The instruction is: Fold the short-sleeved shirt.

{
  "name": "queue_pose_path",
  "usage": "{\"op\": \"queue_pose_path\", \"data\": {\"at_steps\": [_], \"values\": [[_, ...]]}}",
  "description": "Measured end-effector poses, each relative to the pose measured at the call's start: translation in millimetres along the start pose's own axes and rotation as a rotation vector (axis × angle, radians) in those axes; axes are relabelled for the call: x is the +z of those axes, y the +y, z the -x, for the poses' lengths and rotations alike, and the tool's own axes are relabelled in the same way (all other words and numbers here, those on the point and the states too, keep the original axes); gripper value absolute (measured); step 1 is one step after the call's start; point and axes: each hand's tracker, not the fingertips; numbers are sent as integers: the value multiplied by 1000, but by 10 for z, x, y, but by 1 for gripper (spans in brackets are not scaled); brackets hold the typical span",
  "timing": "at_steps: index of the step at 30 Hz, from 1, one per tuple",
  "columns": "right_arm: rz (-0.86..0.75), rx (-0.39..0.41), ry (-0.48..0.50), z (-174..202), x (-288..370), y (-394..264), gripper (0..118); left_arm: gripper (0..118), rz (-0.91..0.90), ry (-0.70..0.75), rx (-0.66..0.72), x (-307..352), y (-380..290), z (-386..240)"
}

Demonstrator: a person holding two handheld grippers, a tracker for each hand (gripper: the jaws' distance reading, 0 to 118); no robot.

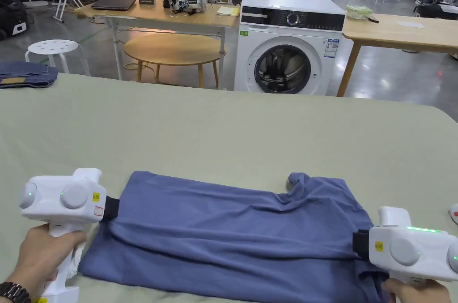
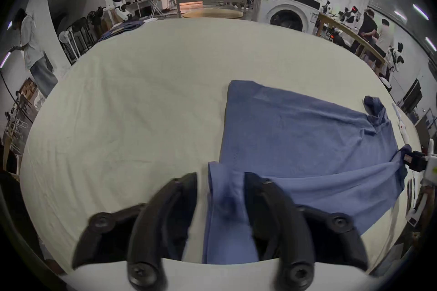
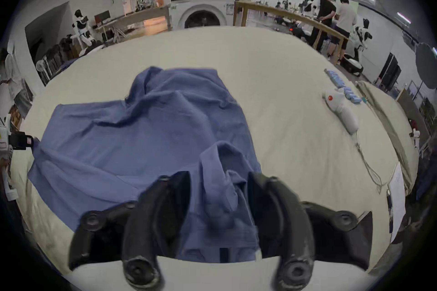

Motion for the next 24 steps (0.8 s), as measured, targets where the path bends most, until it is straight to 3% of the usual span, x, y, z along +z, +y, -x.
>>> {"op": "queue_pose_path", "data": {"at_steps": [1, 7, 8, 9, 10, 11, 13, 20, 24], "values": [[-36, -3, 6, 3, 41, 8, 58, 49, -11, -15, 6, 50, -12, -3], [-248, -10, 26, 261, 524, -89, 57, 47, -178, -65, -24, 494, -180, -152], [-277, -10, 34, 312, 609, -124, 53, 44, -209, -49, -33, 525, -205, -161], [-307, -15, 37, 368, 691, -162, 40, 33, -251, -44, -41, 613, -262, -203], [-325, -14, 49, 411, 751, -192, 15, 13, -280, -54, -48, 689, -316, -230], [-339, -16, 51, 457, 805, -226, 5, 4, -315, -48, -47, 760, -375, -266], [-379, -34, 56, 549, 930, -306, 0, 0, -357, -14, -56, 845, -471, -295], [-444, -14, 72, 738, 1225, -485, 0, 0, -379, -32, -27, 970, -742, -160], [-434, 11, 64, 767, 1260, -544, 0, 0, -216, -24, -32, 812, -733, 34]]}}
